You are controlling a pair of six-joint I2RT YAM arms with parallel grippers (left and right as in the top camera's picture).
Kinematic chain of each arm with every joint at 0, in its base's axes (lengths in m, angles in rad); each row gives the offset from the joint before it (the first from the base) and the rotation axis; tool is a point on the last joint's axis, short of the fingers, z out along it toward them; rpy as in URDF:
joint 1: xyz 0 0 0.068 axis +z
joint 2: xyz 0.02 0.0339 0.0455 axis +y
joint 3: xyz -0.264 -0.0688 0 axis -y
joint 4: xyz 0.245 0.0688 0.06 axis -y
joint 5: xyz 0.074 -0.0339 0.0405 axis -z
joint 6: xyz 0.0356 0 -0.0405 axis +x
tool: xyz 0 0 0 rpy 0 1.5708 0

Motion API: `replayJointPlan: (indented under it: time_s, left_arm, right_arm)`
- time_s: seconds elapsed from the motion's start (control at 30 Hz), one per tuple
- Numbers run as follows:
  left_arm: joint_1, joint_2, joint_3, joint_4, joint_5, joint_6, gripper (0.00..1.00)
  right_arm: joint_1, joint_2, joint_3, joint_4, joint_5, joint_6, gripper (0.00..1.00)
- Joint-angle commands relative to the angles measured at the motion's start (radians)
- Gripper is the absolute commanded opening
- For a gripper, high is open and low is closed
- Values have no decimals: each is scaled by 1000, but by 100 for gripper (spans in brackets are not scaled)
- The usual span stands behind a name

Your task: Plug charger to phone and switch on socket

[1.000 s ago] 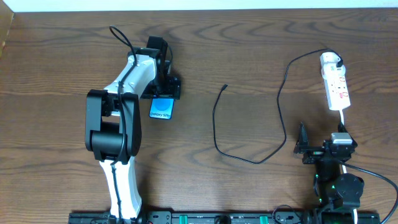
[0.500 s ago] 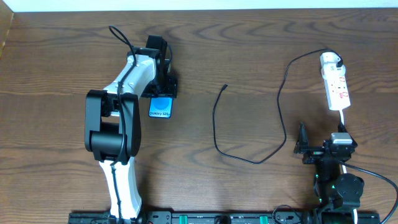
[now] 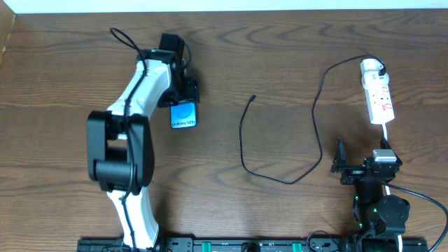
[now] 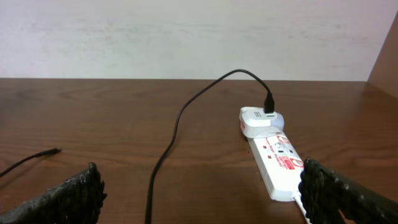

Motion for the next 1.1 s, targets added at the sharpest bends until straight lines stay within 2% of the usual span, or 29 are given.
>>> replayJointPlan:
  time_s: [0.0, 0.27, 0.33, 0.5, 0.57, 0.73, 0.9, 1.07]
  left_arm:
    - [5, -97, 27, -17, 13, -74, 67]
    - [6, -145, 27, -58, 16, -246, 67]
    - [13, -146, 27, -58, 40, -256, 67]
    - [79, -146, 27, -62, 187, -332, 67]
    - [126, -146, 27, -62, 303, -364, 67]
    - [171, -146, 27, -62, 515, -417, 67]
    - [181, -146, 27, -62, 686, -531, 67]
    - [181, -146, 27, -62, 845, -625, 67]
  right_arm:
    - [8, -6, -2, -4, 7, -7, 99]
    - [8, -6, -2, -4, 7, -7, 99]
    - [8, -6, -2, -3, 7, -7, 99]
    - [8, -6, -2, -4, 7, -7, 99]
    - [8, -6, -2, 1, 7, -5, 99]
    - [8, -2, -2, -4, 7, 105, 99]
    - [8, 65, -2, -3, -1, 117, 99]
    - [8, 141, 5, 1, 0, 212, 99]
